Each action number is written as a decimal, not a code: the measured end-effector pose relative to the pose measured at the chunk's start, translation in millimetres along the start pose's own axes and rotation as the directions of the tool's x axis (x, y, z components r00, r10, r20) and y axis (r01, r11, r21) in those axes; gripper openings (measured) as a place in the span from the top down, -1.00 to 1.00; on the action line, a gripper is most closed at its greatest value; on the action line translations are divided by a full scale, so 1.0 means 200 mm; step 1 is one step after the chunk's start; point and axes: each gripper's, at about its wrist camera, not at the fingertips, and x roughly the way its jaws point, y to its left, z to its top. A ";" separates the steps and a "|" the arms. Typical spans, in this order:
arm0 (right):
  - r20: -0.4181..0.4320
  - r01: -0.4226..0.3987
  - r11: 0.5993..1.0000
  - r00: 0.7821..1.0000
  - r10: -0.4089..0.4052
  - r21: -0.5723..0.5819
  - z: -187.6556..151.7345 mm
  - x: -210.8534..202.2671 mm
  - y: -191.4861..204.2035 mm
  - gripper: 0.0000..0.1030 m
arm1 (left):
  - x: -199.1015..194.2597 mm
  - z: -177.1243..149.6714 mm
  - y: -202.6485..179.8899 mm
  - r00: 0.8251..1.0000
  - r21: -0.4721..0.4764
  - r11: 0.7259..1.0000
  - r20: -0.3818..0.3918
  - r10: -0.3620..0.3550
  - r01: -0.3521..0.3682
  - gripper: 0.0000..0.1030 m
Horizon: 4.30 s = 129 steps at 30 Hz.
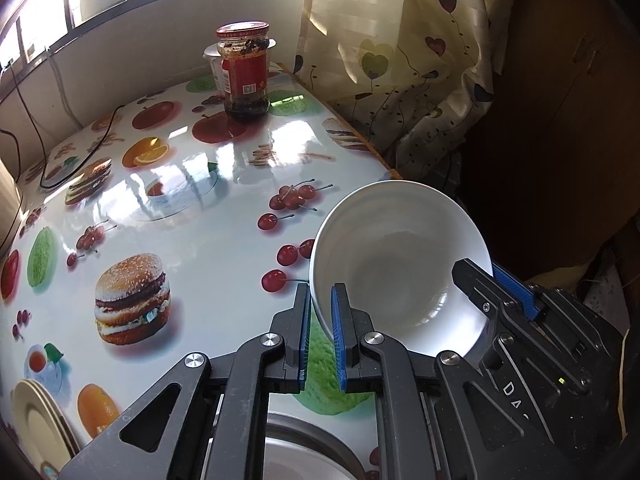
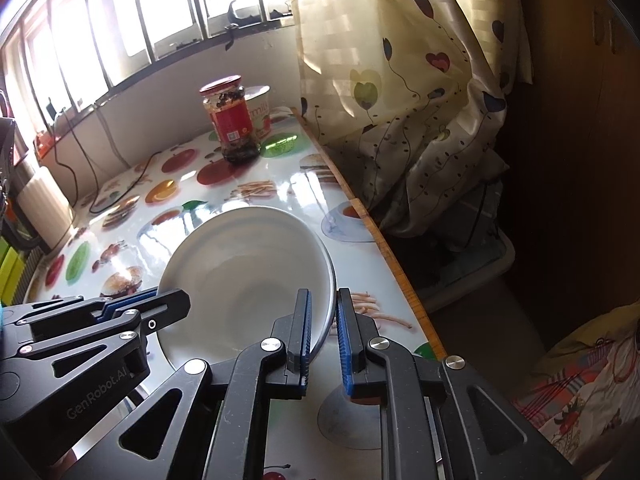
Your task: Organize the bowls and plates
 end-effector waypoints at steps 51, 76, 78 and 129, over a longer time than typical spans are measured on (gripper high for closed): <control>0.105 -0.033 0.996 0.994 0.042 -0.081 -0.21 -0.51 0.42 0.75 | -0.49 -0.36 0.30 0.994 -0.065 0.997 0.100 -0.031 0.037 0.80; 0.030 -0.079 0.992 0.996 0.082 -0.100 -0.38 -0.47 0.56 0.75 | -0.50 -0.54 0.45 0.998 -0.114 0.993 0.054 -0.013 0.019 0.80; 0.025 -0.081 0.992 0.996 0.084 -0.098 -0.39 -0.46 0.56 0.75 | -0.49 -0.55 0.45 0.999 -0.115 0.993 0.051 -0.011 0.017 0.80; -0.025 -0.078 0.995 0.997 0.076 -0.065 -0.44 -0.37 0.53 0.70 | -0.44 -0.56 0.45 0.999 -0.126 0.992 0.032 -0.017 0.021 0.79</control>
